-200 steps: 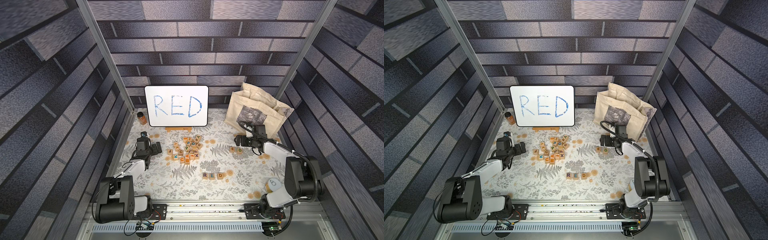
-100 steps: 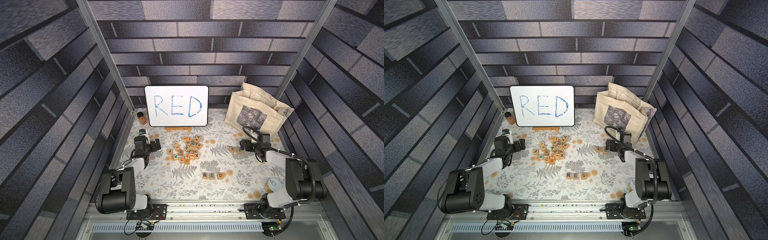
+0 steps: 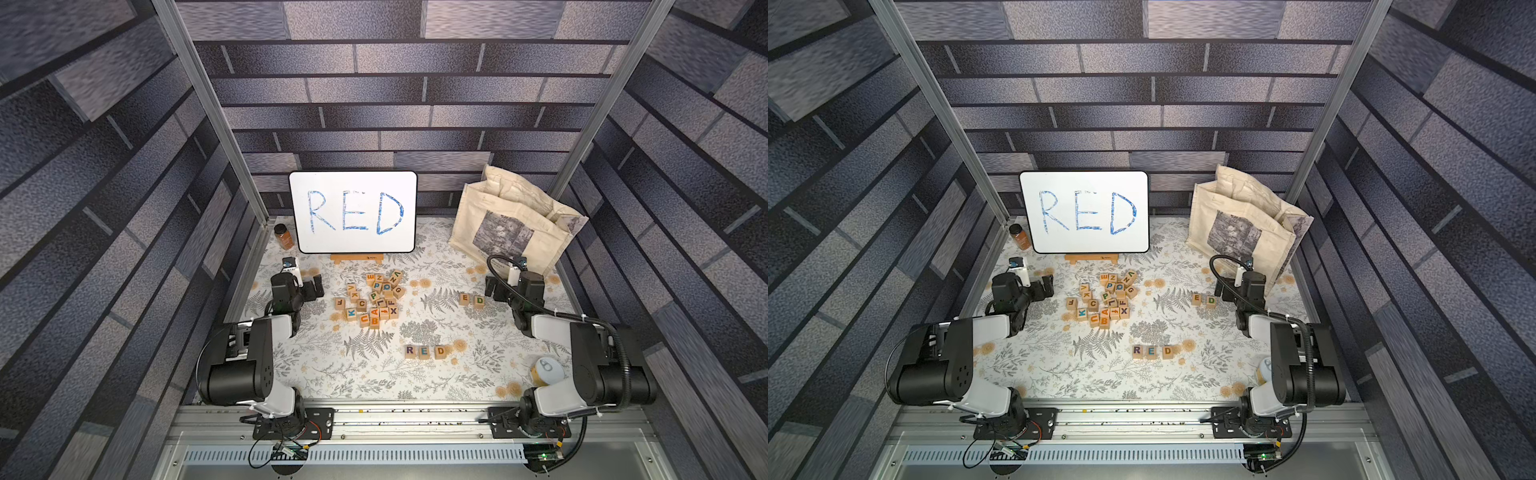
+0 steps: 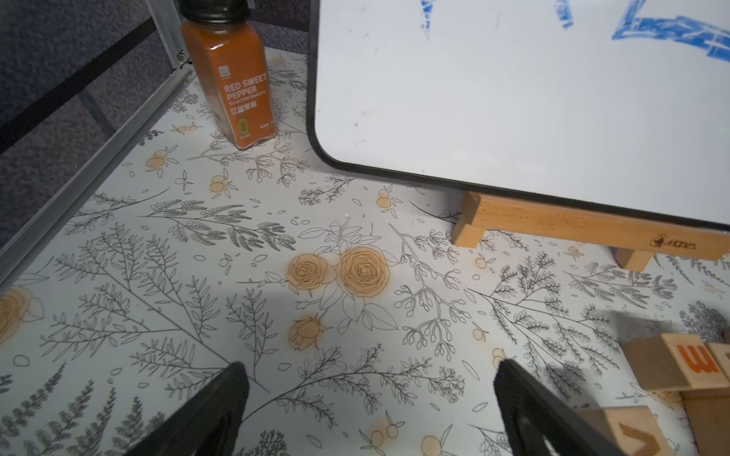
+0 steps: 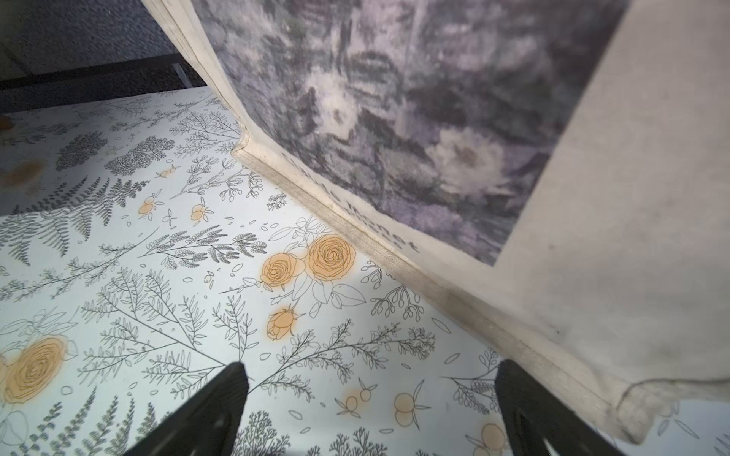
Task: Assemble the uppercase word "red" with letter blocks
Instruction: Reset both arms
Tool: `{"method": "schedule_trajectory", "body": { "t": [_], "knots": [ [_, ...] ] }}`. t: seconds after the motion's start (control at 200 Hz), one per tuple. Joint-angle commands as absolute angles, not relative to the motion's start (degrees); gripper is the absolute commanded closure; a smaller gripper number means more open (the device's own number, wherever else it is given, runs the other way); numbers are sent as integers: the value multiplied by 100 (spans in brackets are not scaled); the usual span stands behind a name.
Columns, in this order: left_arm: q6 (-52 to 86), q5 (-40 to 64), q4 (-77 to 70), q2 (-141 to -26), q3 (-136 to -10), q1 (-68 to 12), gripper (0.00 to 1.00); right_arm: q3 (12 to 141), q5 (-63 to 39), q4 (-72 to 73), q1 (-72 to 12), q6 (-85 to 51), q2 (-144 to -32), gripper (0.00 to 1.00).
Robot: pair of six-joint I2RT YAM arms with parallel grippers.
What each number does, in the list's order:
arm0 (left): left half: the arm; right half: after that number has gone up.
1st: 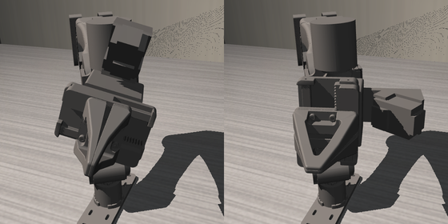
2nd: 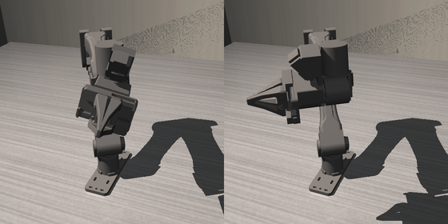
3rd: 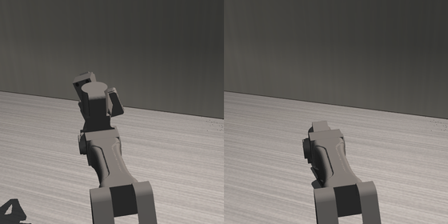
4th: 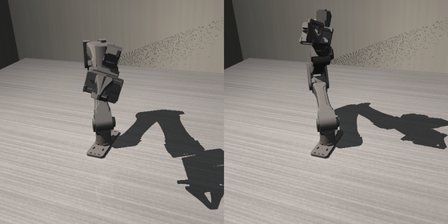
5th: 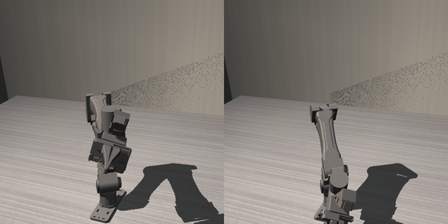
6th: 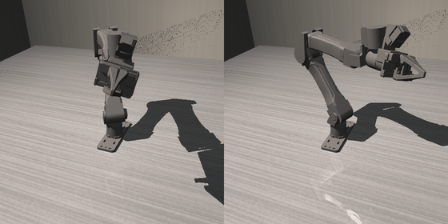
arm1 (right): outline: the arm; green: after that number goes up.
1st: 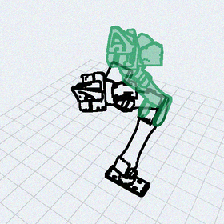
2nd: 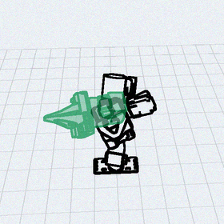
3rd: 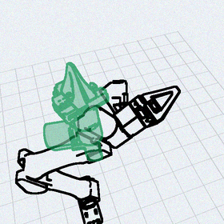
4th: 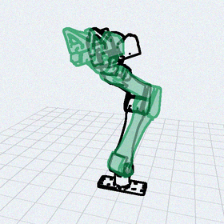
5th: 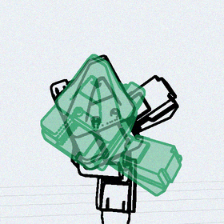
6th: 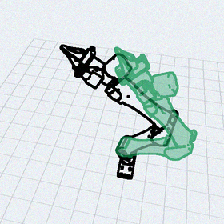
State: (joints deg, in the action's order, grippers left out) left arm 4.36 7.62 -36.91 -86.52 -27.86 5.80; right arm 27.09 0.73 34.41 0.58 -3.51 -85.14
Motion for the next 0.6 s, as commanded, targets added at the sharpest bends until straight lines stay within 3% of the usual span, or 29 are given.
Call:
{"method": "schedule_trajectory", "body": {
  "t": [0.0,0.115,0.16,0.596],
  "knots": [
    [157,351,-4012,-8680,-2717,413,0,2498,133,4138,57,-261,-8445,0],
    [264,-145,-4990,-8951,-2351,369,0,2173,319,4902,-146,-34,-8702,0],
    [258,-258,-4555,-8845,-2454,320,0,1925,291,5678,-149,-49,-8889,0],
    [249,-368,-4745,-8858,-2392,283,0,2025,486,5341,-167,-83,-8813,0]
  ]
}}
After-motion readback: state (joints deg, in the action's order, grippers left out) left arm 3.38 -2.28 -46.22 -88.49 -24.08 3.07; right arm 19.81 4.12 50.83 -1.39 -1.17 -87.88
